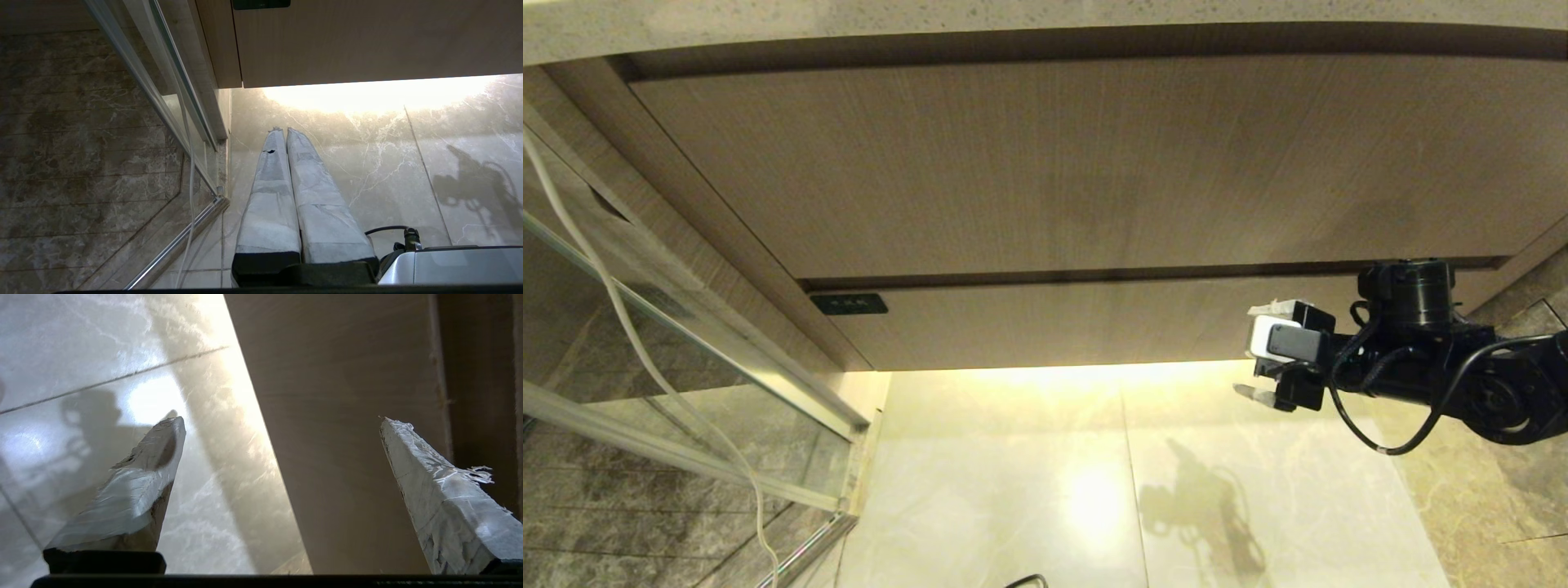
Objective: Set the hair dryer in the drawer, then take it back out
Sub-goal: Pull open the drawer
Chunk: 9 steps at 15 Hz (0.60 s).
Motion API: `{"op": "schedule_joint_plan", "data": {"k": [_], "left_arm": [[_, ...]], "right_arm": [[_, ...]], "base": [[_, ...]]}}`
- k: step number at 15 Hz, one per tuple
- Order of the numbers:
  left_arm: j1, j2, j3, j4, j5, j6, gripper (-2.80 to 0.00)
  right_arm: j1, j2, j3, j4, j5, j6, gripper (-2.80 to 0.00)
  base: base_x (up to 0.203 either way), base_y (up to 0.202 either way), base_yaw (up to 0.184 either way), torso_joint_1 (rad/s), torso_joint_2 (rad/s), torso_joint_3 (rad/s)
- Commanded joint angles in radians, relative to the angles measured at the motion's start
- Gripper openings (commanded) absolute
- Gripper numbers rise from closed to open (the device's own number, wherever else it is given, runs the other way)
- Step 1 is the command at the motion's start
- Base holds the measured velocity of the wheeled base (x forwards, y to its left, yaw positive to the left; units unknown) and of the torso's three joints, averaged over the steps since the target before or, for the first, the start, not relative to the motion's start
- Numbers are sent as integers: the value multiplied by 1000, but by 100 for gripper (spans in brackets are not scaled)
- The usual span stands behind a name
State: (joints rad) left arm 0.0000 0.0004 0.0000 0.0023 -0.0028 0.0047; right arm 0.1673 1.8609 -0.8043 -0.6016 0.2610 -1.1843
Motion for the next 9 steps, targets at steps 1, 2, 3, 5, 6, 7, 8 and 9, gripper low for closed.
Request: {"op": "schedule_joint_plan", "data": {"k": [1,2,3,5,6,7,8,9], "left_arm": [[0,1,2,0,0,0,-280],[0,1,2,1,0,0,-280],[0,1,1,1,0,0,-280],[0,1,2,1,0,0,-280],[0,0,2,1,0,0,-280],[0,1,2,0,0,0,-280],[0,1,2,-1,0,0,-280],[0,1,2,1,0,0,-280]], "right_arm": [[4,27,0,-44,14,-36,0],[4,32,2,-56,15,-59,0],[4,38,-1,-59,31,-76,0],[4,58,-15,-62,52,-95,0],[4,65,-33,-66,53,-108,0],[4,78,-44,-84,52,-113,0],[4,89,-54,-110,49,-113,0],[4,100,-71,-139,50,-114,0]], "base": [[0,0,0,0,0,0],[0,0,0,0,0,0],[0,0,0,0,0,0],[0,0,0,0,0,0],[0,0,0,0,0,0],[0,0,0,0,0,0],[0,0,0,0,0,0],[0,0,0,0,0,0]]}}
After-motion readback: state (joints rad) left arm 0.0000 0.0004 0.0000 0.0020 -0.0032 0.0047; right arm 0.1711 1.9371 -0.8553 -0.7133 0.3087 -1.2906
